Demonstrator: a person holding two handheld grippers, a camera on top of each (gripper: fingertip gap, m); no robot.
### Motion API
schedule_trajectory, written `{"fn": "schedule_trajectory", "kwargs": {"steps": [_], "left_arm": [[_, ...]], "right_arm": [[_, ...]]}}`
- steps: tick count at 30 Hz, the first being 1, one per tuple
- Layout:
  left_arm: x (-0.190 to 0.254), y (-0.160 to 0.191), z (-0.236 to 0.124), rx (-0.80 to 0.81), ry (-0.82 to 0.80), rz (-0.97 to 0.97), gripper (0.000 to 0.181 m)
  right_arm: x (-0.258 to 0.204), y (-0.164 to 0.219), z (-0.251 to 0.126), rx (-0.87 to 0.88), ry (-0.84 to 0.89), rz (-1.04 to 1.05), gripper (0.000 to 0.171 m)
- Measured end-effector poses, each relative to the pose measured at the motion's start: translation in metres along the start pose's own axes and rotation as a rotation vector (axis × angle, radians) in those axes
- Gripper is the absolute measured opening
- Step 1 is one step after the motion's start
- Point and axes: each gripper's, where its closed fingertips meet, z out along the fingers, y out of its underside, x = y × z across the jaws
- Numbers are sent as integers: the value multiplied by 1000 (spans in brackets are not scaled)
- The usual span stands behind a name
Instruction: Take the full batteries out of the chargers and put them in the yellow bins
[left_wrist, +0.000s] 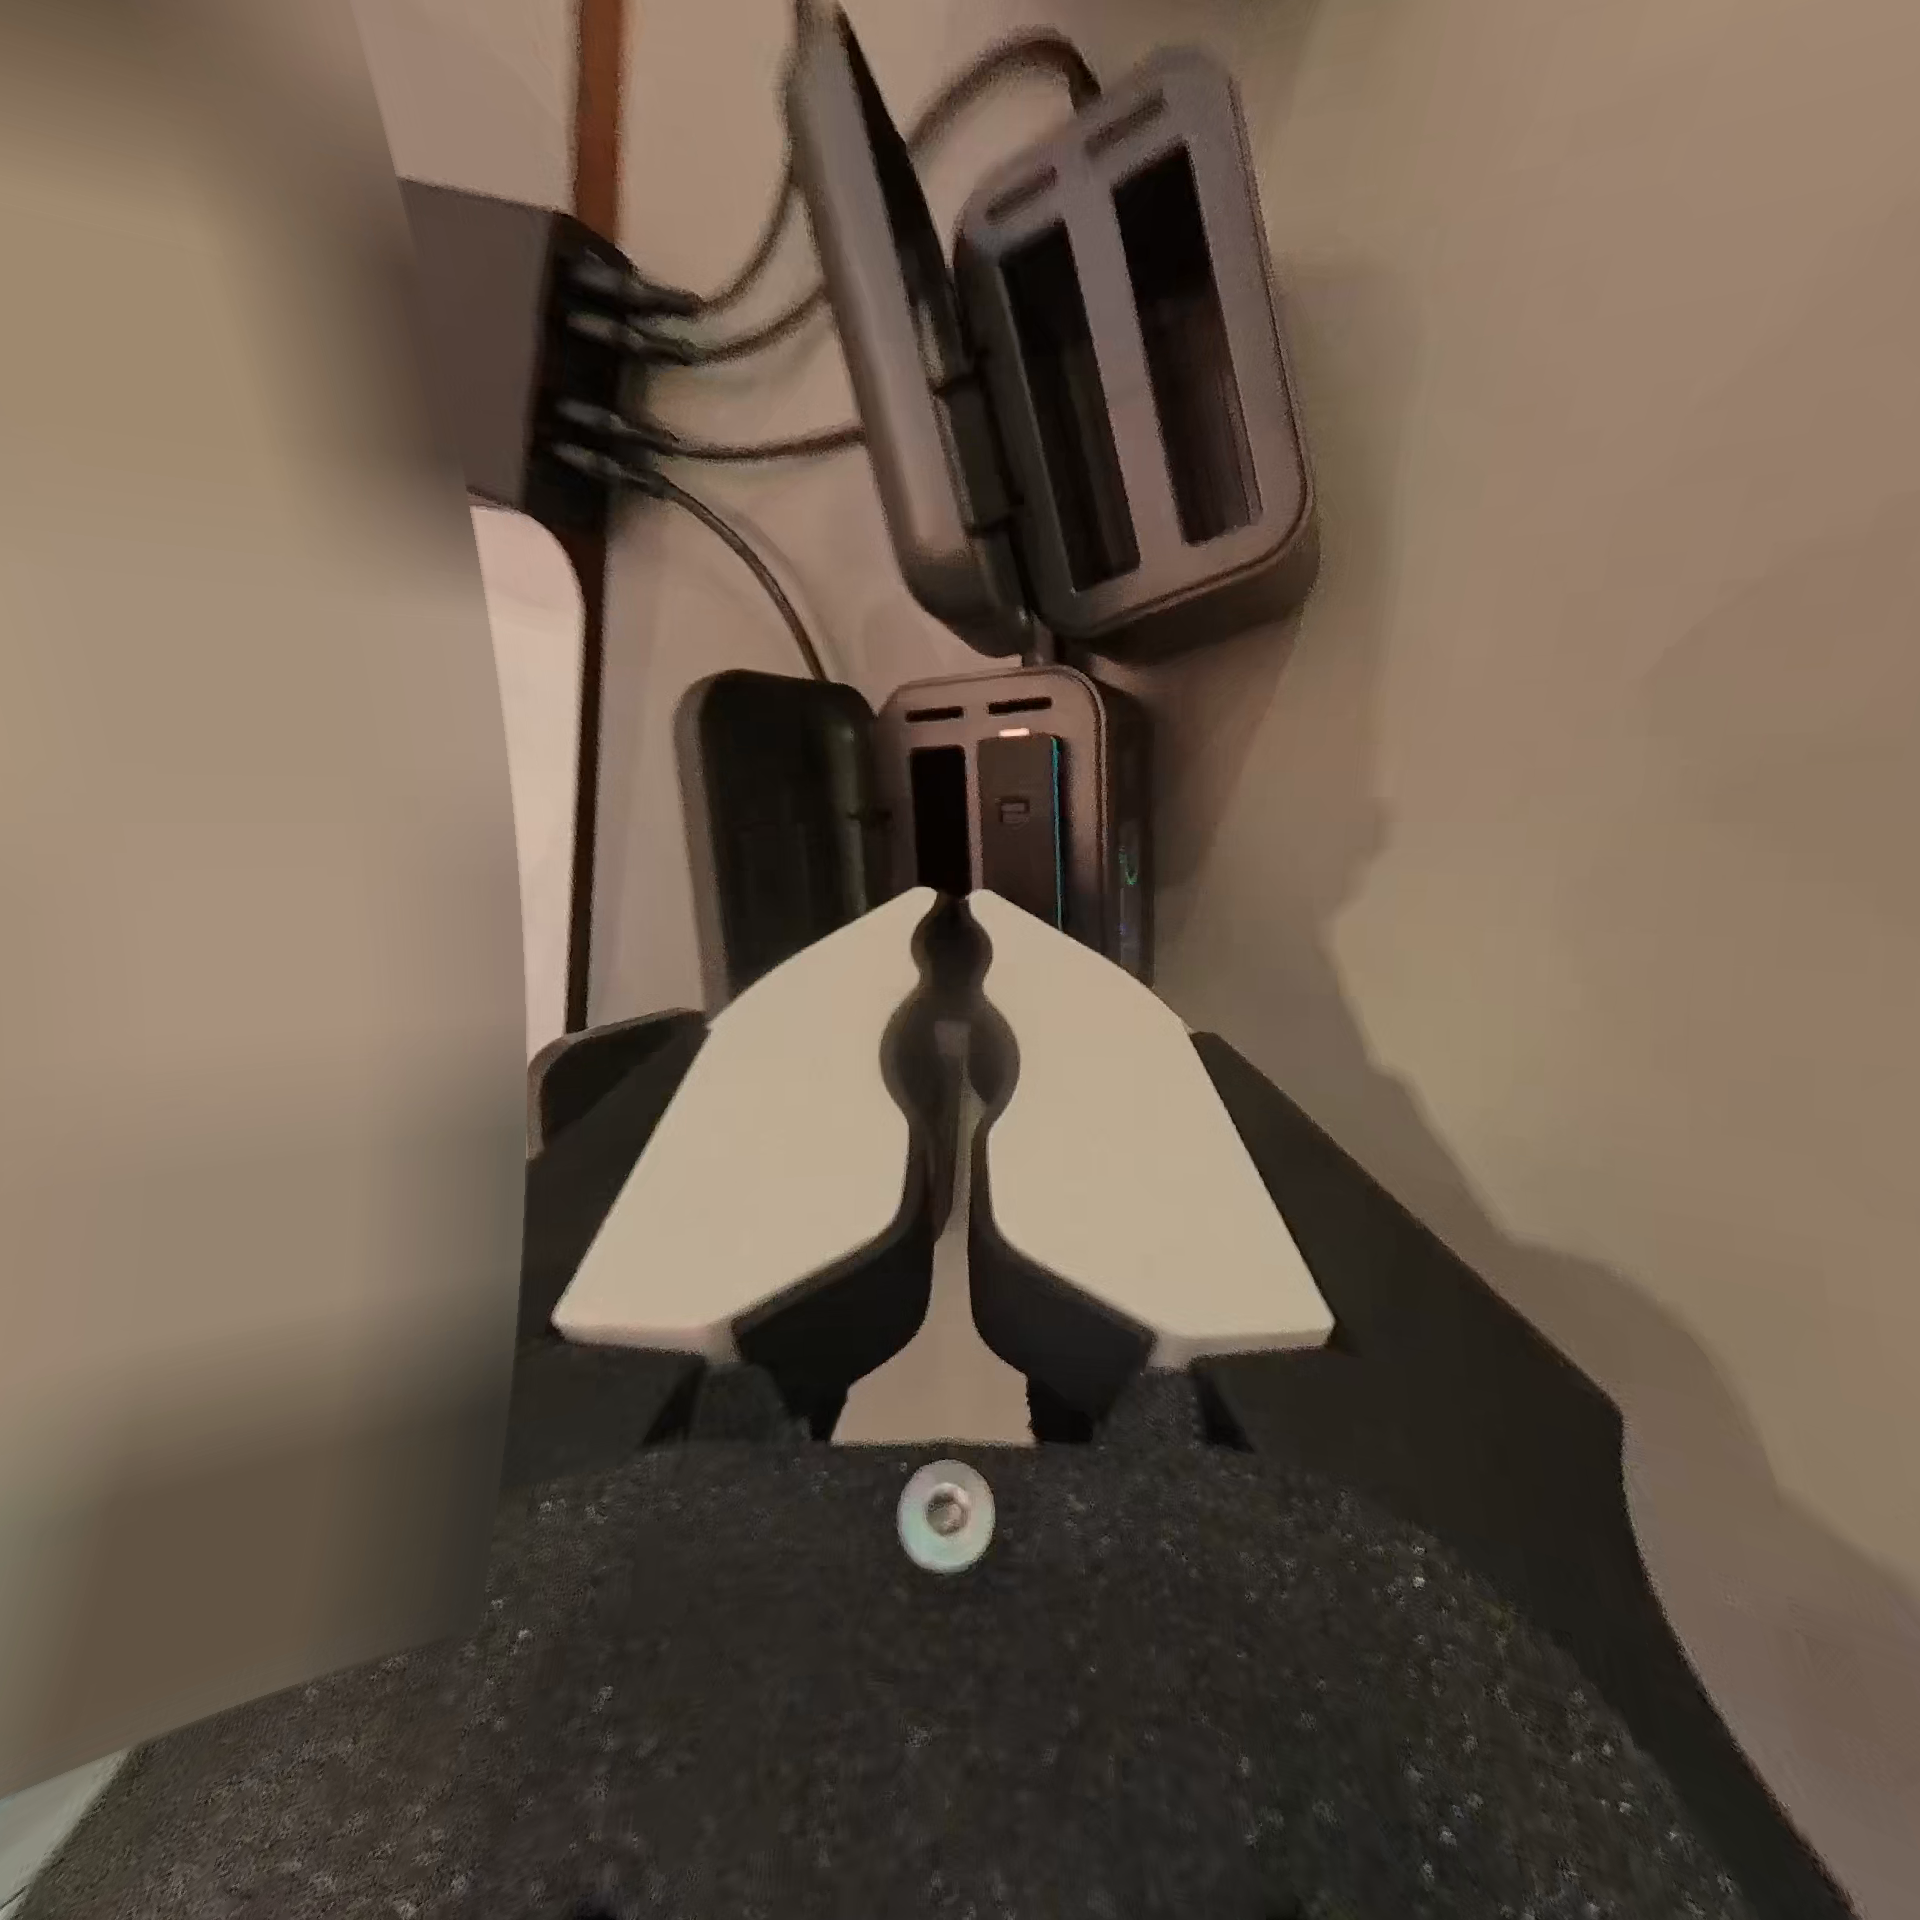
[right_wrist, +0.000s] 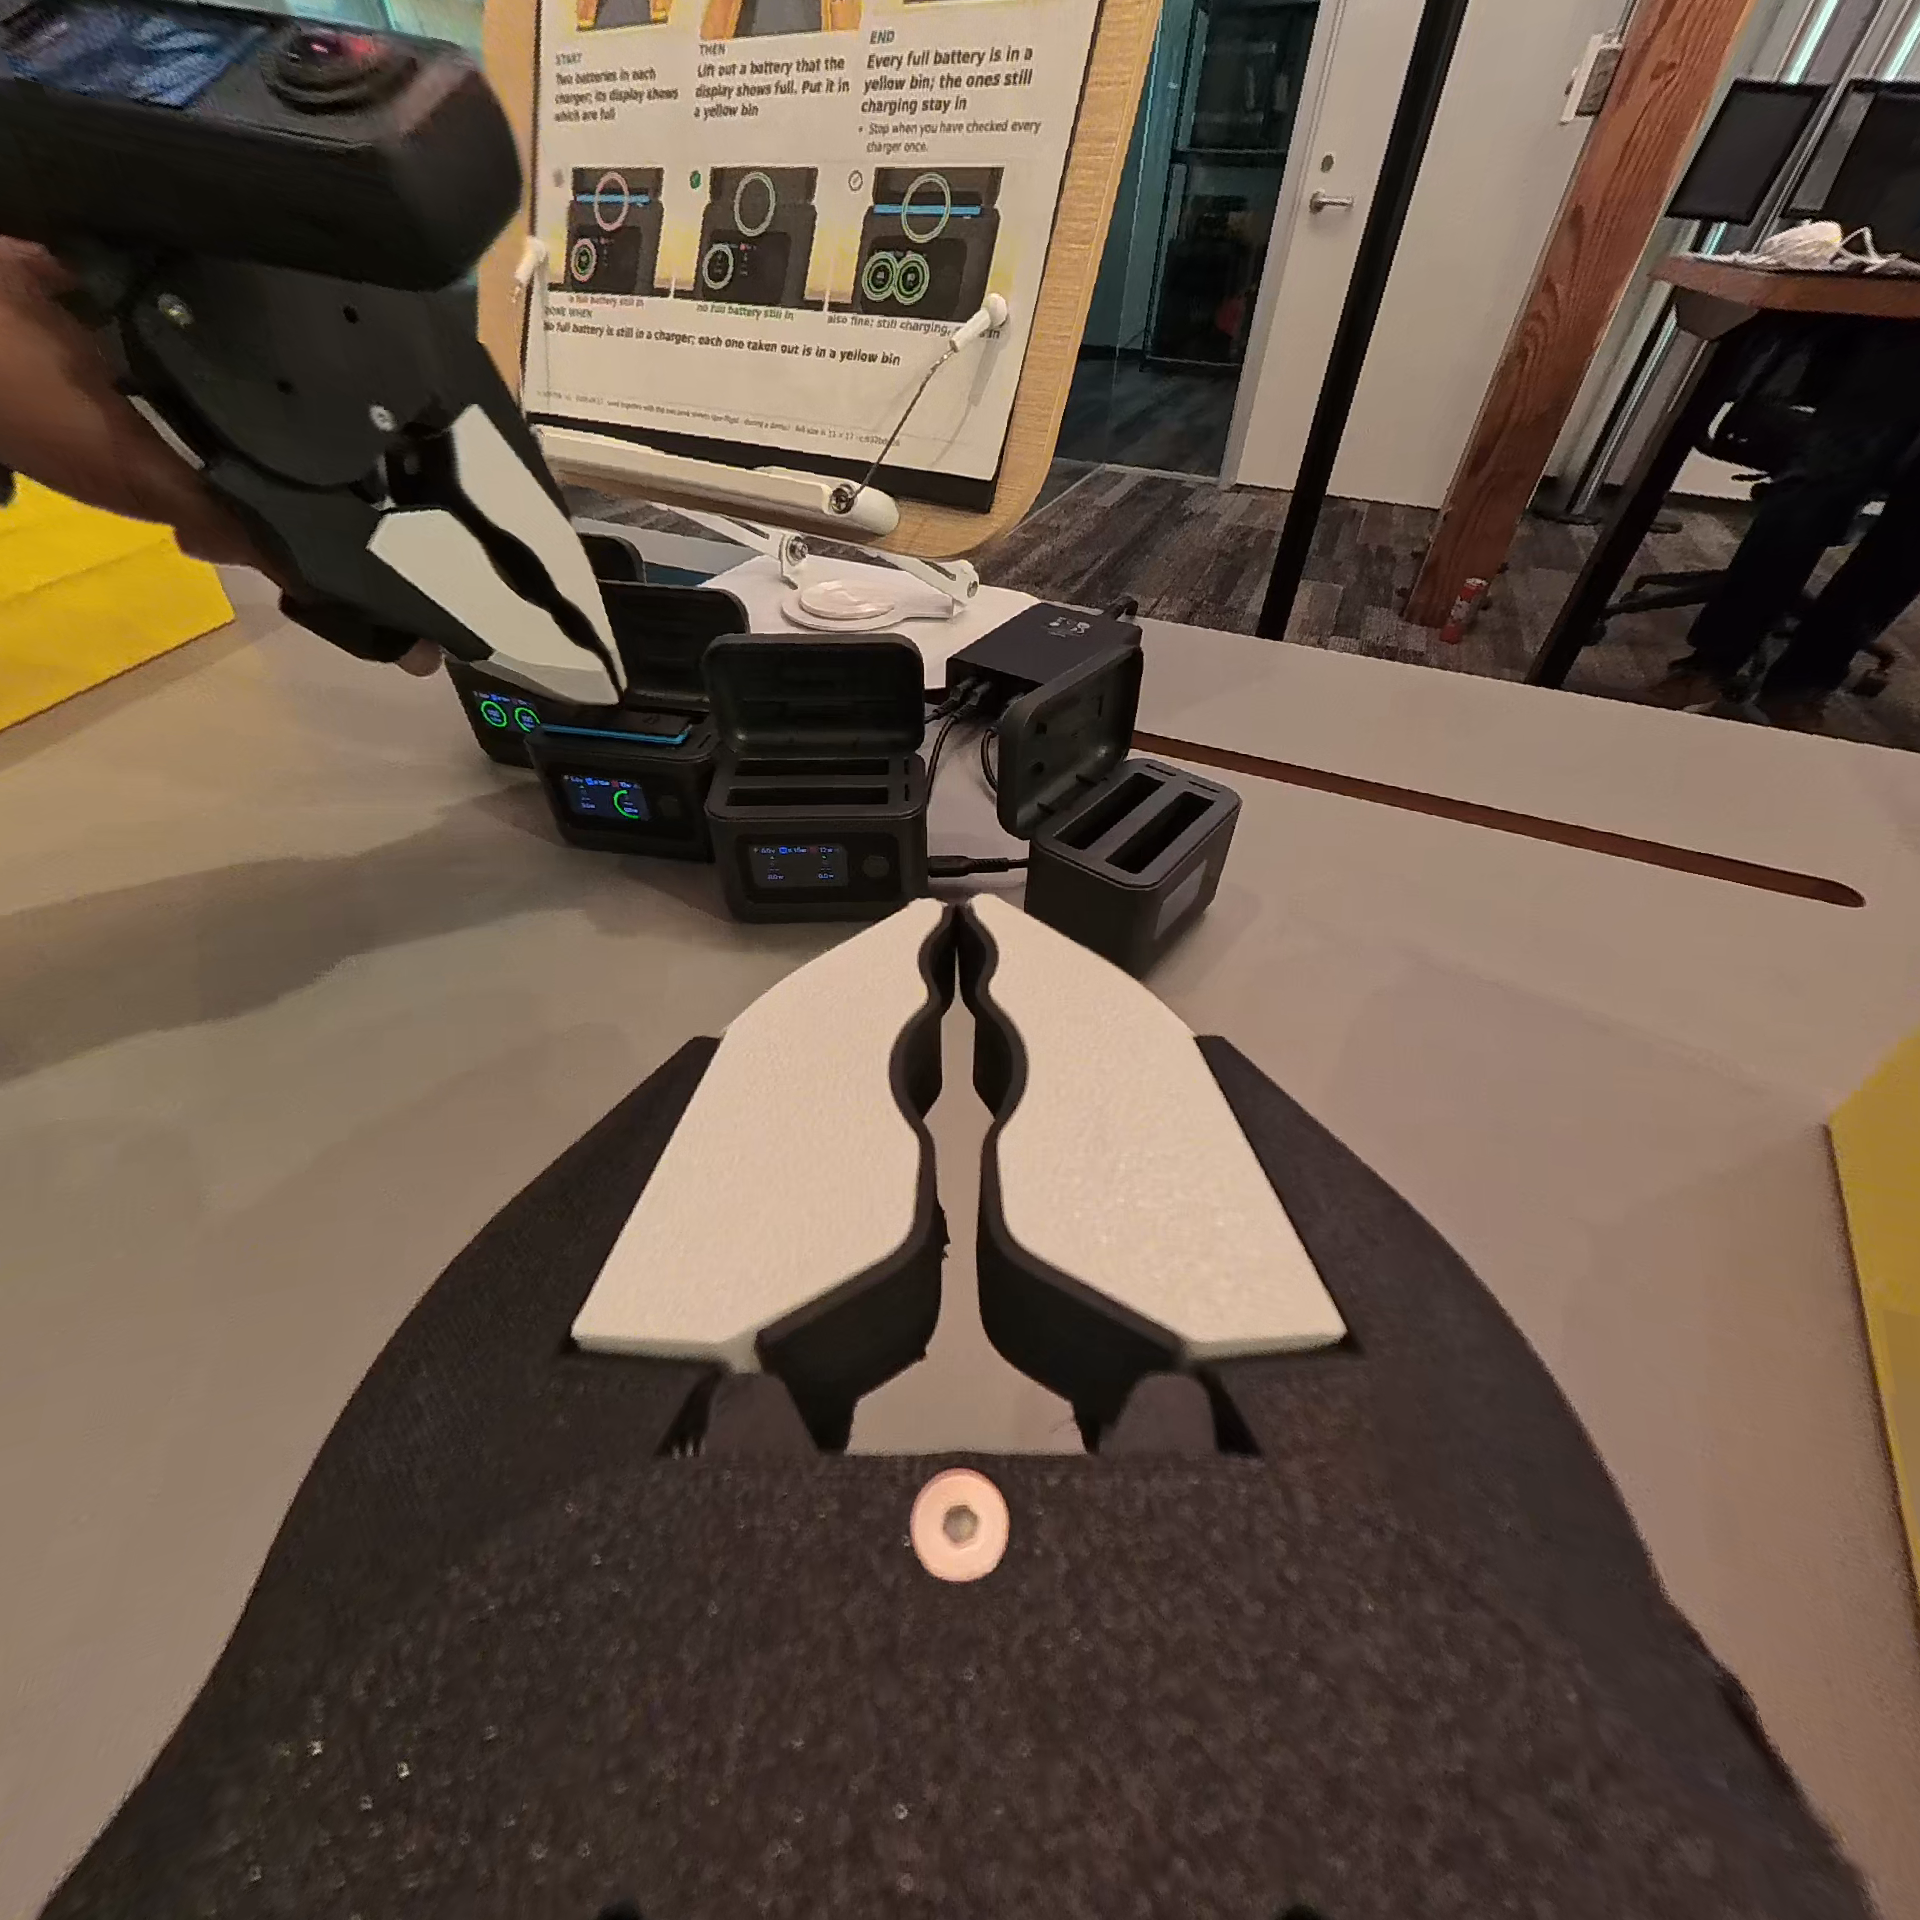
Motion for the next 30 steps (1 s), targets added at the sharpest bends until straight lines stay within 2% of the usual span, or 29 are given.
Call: {"fn": "schedule_trajectory", "kwargs": {"steps": [3,6,10,14,16,20,24,30], "left_arm": [[-12,-8,-35,178,-49,-135,0],[-38,5,-91,286,-152,-221,0],[-68,59,-160,316,-266,-353,4],[-74,137,-198,209,-327,-470,19],[-66,174,-208,130,-325,-500,31],[-38,233,-214,-24,-276,-482,44],[-2,275,-211,-150,-198,-417,45],[52,309,-196,-288,-39,-356,37]], "right_arm": [[1,-2,-1,8,4,-1,0],[-1,-2,-1,3,1,-9,0],[-6,-4,-1,6,-12,-24,0],[-11,-6,-1,8,-24,-37,0],[-13,-5,0,5,-31,-40,0],[-18,-1,2,-10,-44,-54,0],[-20,4,5,-27,-53,-57,0],[-23,10,8,-50,-64,-68,0]]}}
